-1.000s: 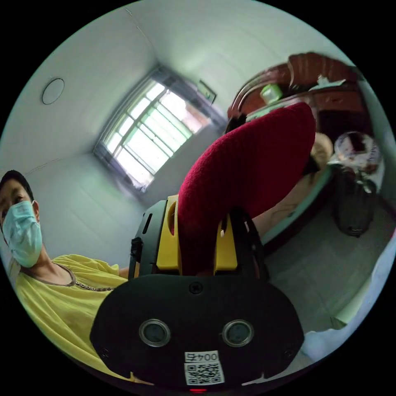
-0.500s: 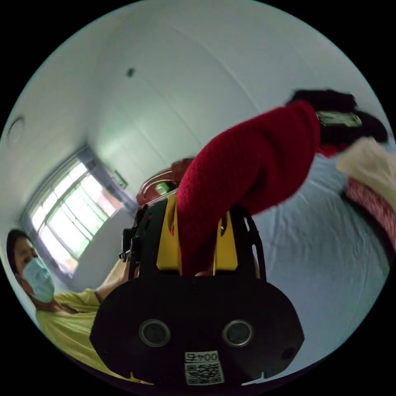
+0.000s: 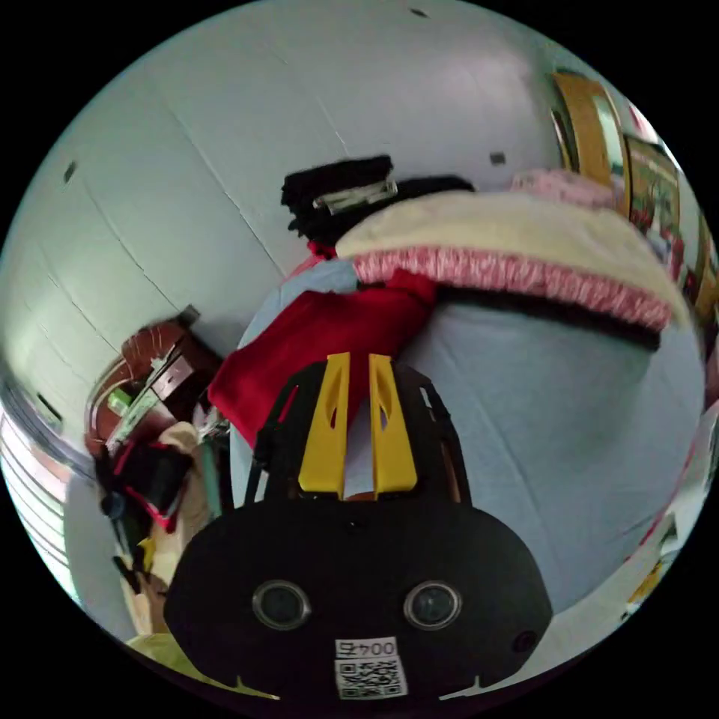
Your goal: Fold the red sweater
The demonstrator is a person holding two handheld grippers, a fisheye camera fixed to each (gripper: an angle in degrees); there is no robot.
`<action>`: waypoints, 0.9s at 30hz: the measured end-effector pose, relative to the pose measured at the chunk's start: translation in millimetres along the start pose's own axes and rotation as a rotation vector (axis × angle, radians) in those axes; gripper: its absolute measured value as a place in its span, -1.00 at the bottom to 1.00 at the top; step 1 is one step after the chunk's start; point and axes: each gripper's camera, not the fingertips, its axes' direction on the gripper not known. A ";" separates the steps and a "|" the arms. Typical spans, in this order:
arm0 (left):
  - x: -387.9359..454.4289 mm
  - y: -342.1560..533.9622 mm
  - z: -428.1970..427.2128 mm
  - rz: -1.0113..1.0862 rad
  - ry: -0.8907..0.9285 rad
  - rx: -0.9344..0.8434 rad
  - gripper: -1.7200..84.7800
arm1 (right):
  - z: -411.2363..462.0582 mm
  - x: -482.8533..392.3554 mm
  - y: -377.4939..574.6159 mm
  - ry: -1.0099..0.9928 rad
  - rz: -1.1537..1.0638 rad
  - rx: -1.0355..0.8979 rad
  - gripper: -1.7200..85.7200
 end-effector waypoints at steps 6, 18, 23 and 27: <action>-7.5 94.8 -132.5 -0.037 -0.515 0.201 -0.91 | 9.7 -236.8 48.6 -0.323 -0.512 -0.018 -0.97; 2.7 331.6 -287.1 -0.543 -0.896 0.582 -0.95 | 136.3 -740.9 444.2 -1.060 -1.206 -0.647 -0.98; 13.3 352.3 -269.3 -0.603 -0.958 0.580 -0.95 | 136.6 -853.6 598.1 -1.004 -1.452 -0.746 -0.98; 6.7 351.3 -251.3 -0.631 -0.947 0.539 -0.95 | 143.2 -896.8 657.3 -0.945 -1.536 -0.686 -0.98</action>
